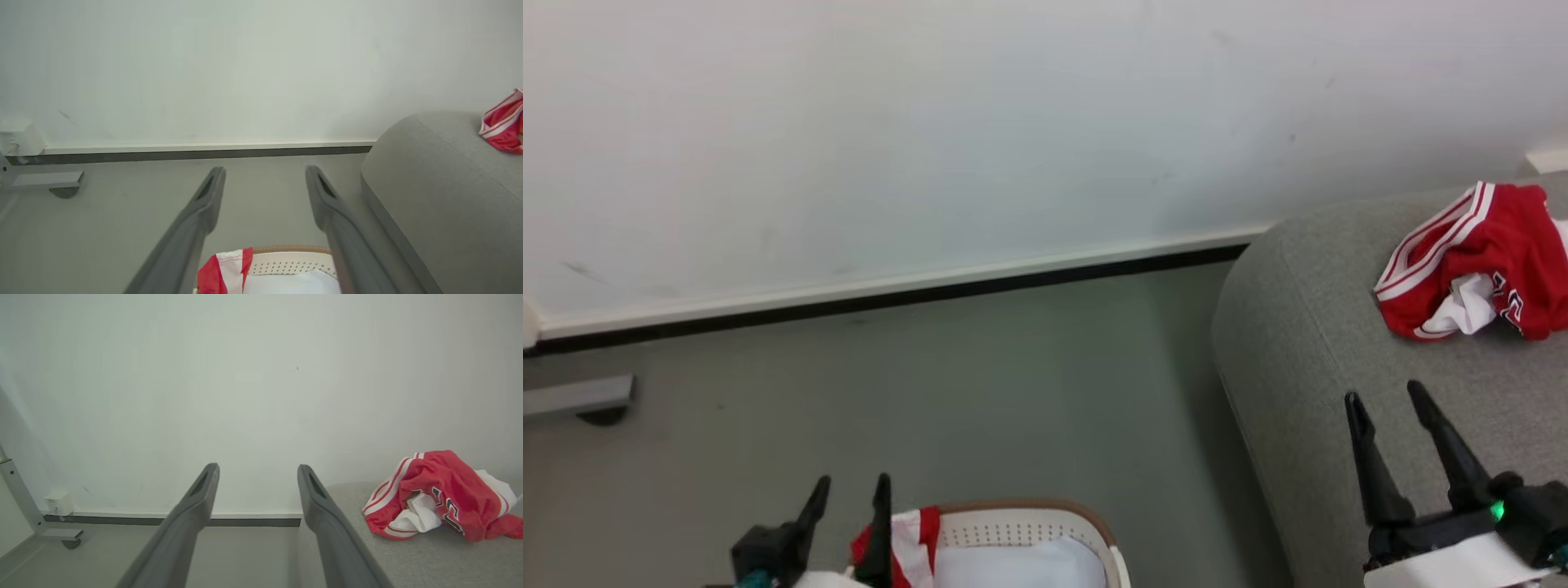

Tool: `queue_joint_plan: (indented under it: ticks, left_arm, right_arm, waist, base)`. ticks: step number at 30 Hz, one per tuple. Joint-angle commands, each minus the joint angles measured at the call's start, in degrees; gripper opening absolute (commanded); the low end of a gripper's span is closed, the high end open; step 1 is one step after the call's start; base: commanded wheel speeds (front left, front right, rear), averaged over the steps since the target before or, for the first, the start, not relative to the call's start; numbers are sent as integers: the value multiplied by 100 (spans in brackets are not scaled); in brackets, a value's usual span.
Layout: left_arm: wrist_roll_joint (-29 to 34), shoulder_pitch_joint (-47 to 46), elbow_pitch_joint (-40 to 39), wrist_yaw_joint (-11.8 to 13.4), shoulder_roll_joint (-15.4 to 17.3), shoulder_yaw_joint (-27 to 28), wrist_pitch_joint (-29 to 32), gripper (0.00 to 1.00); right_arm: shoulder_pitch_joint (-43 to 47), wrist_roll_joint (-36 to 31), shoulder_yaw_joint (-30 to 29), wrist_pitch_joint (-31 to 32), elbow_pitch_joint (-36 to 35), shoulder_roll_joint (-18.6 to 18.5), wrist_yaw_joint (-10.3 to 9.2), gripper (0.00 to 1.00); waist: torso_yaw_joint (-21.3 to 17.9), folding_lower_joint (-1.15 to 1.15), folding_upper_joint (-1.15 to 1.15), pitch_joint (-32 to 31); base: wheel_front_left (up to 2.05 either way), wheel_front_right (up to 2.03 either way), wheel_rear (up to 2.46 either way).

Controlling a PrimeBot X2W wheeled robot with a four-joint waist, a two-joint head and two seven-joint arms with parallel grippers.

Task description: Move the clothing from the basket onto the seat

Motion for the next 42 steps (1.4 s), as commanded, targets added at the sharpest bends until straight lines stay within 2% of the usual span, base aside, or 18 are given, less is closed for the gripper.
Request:
queue_joint_plan:
  ticks: [1, 10, 18, 26, 31, 39, 42]
  left_arm:
    - [82, -266, 264, -39, 30, -98, -2, 100]
    - [196, -1592, 2439, -315, 296, -517, 61, 100]
    - [566, -2598, 3908, -392, 625, -1102, 60, 100]
    - [791, -3216, 4769, -416, 862, -1537, 393, 100]
    - [786, -3497, 5033, -418, 1037, -1679, 734, 100]
    - [780, -3831, 5187, -420, 1056, -2145, 1508, 100]
    - [783, -3857, 5246, -421, 1112, -2349, 2109, 100]
  right_arm:
    - [-220, 57, -56, -18, -88, -1, -14, 100]
    - [-868, 179, -133, -19, -433, 19, -14, 100]
    - [-1351, 247, -365, -19, -665, 214, -14, 100]
    - [-1698, 299, -398, -19, -793, 427, -14, 100]
    - [-1894, 360, -452, -19, -889, 565, -14, 100]
    - [-2000, 381, -530, -20, -978, 697, -14, 100]
    - [-1993, 362, -538, -19, -990, 730, -14, 100]
  waist:
    - [-198, 0, 0, 464]
    - [-909, 0, 0, 1598]
    - [-1328, 0, 0, 2617]
    - [-1611, 0, 0, 3460]
    - [-1800, 0, 0, 3992]
    - [-1785, 0, 0, 4559]
    - [-1765, 0, 0, 4660]
  base:
    - [0, 0, 0]
    - [0, 0, 0]
    - [0, 0, 0]
    - [0, 0, 0]
    - [0, 0, 0]
    - [0, 0, 0]
    - [0, 0, 0]
